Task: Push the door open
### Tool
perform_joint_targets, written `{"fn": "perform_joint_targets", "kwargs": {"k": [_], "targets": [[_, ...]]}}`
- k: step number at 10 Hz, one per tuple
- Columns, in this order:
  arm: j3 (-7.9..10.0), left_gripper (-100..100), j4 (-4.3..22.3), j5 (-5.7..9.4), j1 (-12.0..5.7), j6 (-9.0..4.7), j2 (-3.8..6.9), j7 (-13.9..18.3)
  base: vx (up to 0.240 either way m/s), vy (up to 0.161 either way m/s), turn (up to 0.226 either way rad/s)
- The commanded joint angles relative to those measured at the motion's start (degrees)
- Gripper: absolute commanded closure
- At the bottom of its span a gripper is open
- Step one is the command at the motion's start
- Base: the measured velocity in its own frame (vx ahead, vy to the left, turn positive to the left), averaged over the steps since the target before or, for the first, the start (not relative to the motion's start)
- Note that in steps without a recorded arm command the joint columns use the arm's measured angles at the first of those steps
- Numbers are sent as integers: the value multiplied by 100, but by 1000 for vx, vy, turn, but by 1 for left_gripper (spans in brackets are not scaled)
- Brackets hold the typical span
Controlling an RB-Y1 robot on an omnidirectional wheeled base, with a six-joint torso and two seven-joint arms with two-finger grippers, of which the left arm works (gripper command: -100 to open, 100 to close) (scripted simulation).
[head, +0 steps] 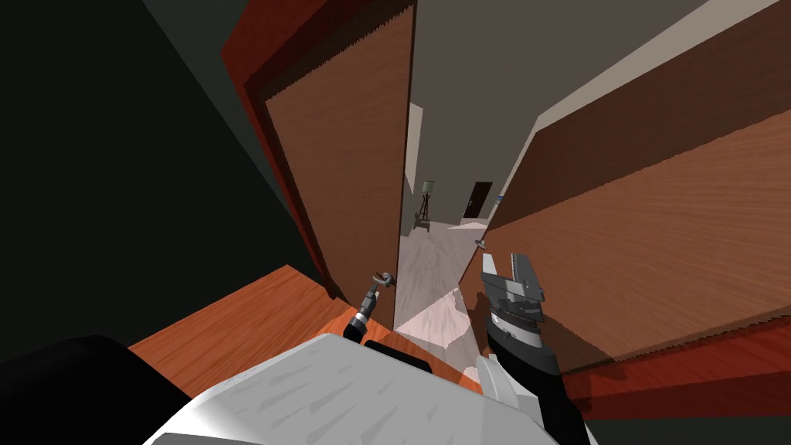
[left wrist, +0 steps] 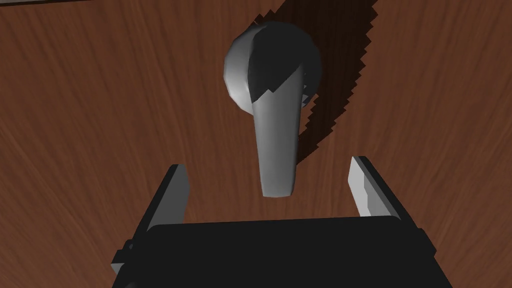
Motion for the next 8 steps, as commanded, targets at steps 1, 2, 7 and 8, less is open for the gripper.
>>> {"fn": "perform_joint_targets", "kwargs": {"k": [1, 2, 7, 8], "targets": [[26, -100, 73, 10, -41, -29, -29, -11, 213, 7, -23], [39, -100, 105, 15, -60, -40, -49, -16, 199, -14, -29], [31, 100, 89, 12, -51, -34, -36, -11, 7, 0, -5], [31, 100, 89, 12, -51, -34, -36, -11, 0, 0, 0]]}}
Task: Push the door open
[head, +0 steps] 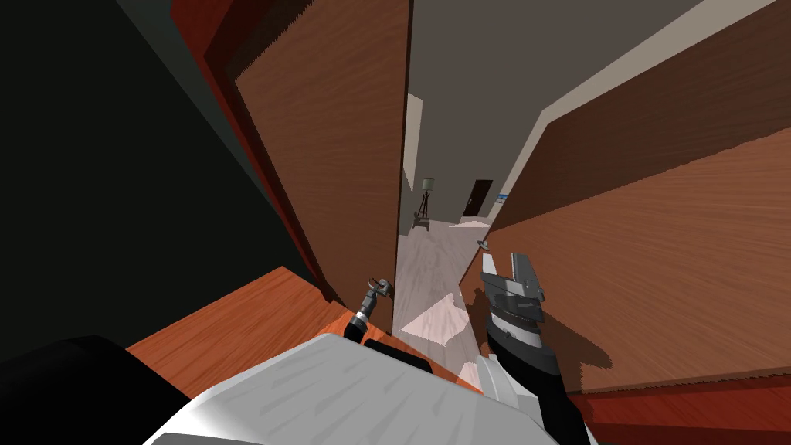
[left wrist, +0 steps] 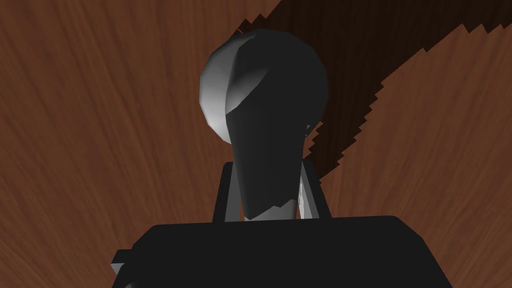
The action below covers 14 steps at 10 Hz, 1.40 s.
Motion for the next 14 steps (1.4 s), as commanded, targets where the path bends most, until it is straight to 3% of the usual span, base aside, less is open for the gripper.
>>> {"fn": "perform_joint_targets", "kwargs": {"k": [1, 9, 14], "targets": [[-8, 100, 7, -2, 29, -14, 1, 2, 0, 0, 0], [438, 100, 128, 178, -142, 38, 90, -126, 162, -64, 43], [739, 100, 215, 301, -240, 65, 88, -212, 154, -72, 55]]}}
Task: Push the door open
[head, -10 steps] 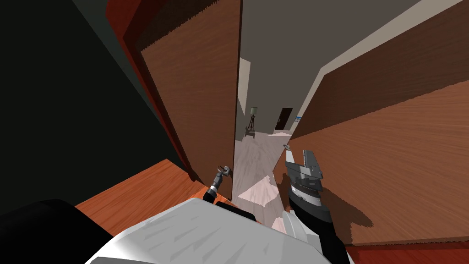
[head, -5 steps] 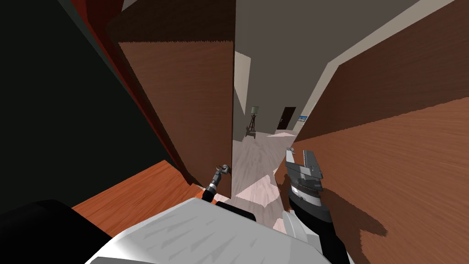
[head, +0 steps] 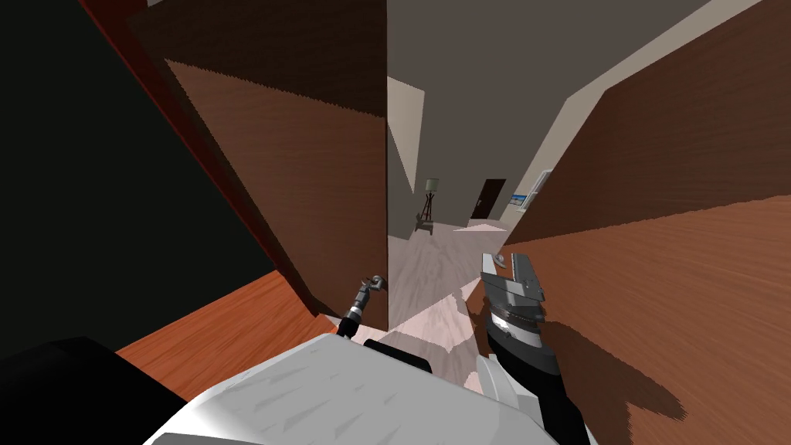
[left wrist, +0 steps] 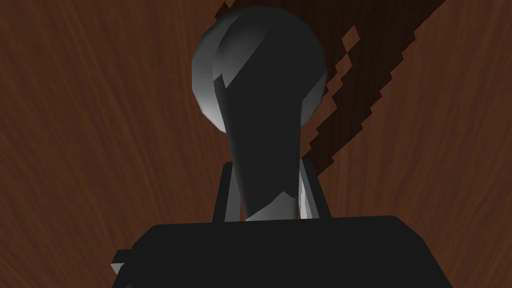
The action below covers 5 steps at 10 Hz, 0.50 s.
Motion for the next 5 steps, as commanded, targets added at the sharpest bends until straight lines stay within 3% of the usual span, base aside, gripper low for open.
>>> {"fn": "perform_joint_targets", "kwargs": {"k": [1, 5], "targets": [[184, 100, -64, 65, 2, 18, 23, -53, 123, -71, 61], [453, 100, 14, 174, -86, 42, -29, -131, 143, -94, 81]]}}
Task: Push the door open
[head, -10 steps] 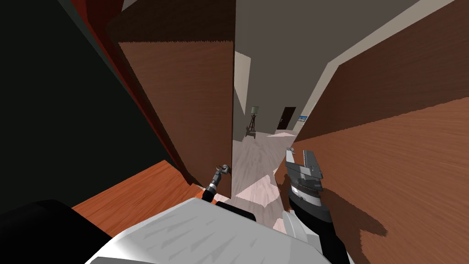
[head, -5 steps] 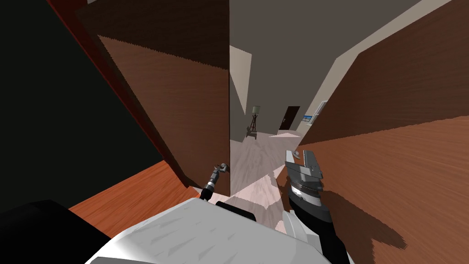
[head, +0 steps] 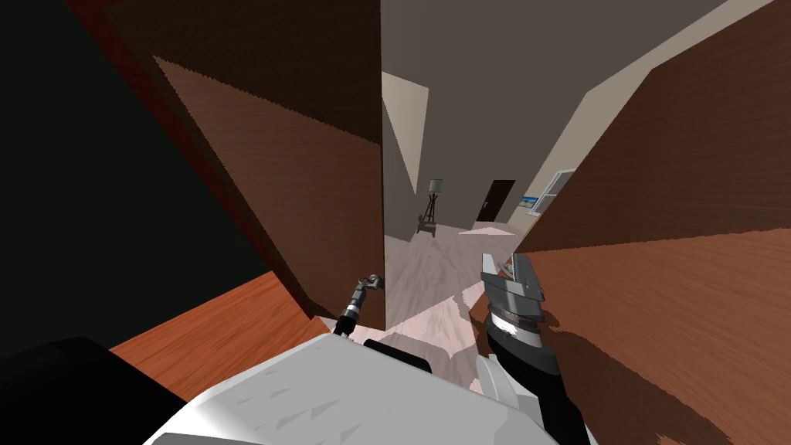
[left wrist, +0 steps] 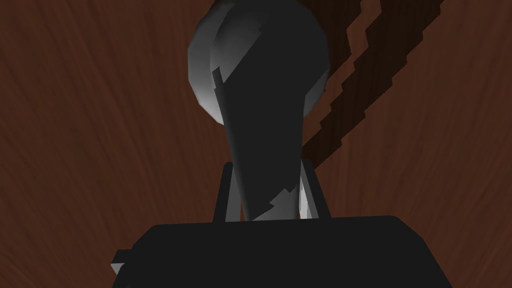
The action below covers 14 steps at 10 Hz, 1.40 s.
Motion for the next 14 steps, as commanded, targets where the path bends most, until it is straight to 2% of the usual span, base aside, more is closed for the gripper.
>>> {"fn": "perform_joint_targets", "kwargs": {"k": [1, 5, 9, 10, 11, 14], "targets": [[194, 100, 32, 66, -81, -47, -21, -78, 155, -70, 63], [498, 100, 121, 190, -180, -20, -148, -166, 189, -104, 78], [710, 100, 183, 276, -249, -1, -284, -227, 179, -68, 63], [704, 100, 200, 272, -214, 4, -235, -217, 83, -23, 37], [779, 100, 196, 307, -222, -2, -189, -231, 138, 12, 28], [896, 100, 200, 365, -224, -5, -124, -263, 193, -23, 38]]}}
